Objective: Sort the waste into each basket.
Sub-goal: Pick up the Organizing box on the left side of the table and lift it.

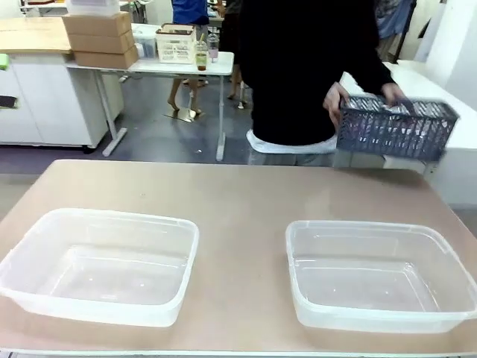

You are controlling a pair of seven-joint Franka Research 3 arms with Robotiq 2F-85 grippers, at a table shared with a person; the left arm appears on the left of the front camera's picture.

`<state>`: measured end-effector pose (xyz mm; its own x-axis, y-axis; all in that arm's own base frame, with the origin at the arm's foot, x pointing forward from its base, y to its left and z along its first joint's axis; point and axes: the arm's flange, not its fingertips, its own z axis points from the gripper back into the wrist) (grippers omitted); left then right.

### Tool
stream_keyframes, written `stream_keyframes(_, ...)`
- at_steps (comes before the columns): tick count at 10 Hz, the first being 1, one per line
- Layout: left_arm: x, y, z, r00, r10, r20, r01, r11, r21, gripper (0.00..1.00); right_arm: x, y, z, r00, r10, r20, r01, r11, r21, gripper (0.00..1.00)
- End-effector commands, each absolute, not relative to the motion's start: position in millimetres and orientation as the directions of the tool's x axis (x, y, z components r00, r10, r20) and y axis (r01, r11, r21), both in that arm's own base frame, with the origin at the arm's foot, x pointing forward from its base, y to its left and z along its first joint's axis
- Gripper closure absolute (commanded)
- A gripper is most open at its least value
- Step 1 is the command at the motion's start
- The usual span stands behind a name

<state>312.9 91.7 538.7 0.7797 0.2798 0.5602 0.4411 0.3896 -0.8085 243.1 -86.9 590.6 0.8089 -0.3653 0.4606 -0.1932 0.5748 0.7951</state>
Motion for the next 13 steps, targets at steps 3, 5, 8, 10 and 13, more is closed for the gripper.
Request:
stream_keyframes(3, 313.2, 67.8, 558.3, 0.723, 0.196, 0.663, 0.551, 0.416, -0.724, 0.0, 272.4, -47.8, 589.4, 0.822, -0.259, 0.508, -0.266, 0.614, 0.743, 0.0)
stream_keyframes(5, 310.6, 63.8, 558.9, 0.74, 0.201, 0.642, 0.53, 0.414, -0.74, 0.0, 278.6, 4.0, 593.5, 0.878, -0.129, 0.461, -0.256, 0.687, 0.68, 0.0)
stream_keyframes(8, 293.0, 71.6, 576.4, 0.824, -0.102, 0.557, 0.502, 0.586, -0.636, 0.0, 284.2, 184.2, 617.4, 0.905, 0.185, 0.383, -0.392, 0.711, 0.584, 0.0)
stream_keyframes(10, 263.3, 90.2, 567.0, 0.875, -0.265, 0.406, 0.452, 0.75, -0.484, 0.0, 257.2, 307.6, 568.1, 0.918, 0.315, 0.242, -0.392, 0.812, 0.432, 0.0)
stream_keyframes(13, 235.7, 66.6, 531.6, 0.797, -0.562, 0.223, 0.602, 0.708, -0.369, 0.0, 237.0, 368.1, 507.6, 0.881, 0.452, 0.141, -0.474, 0.839, 0.269, 0.0)
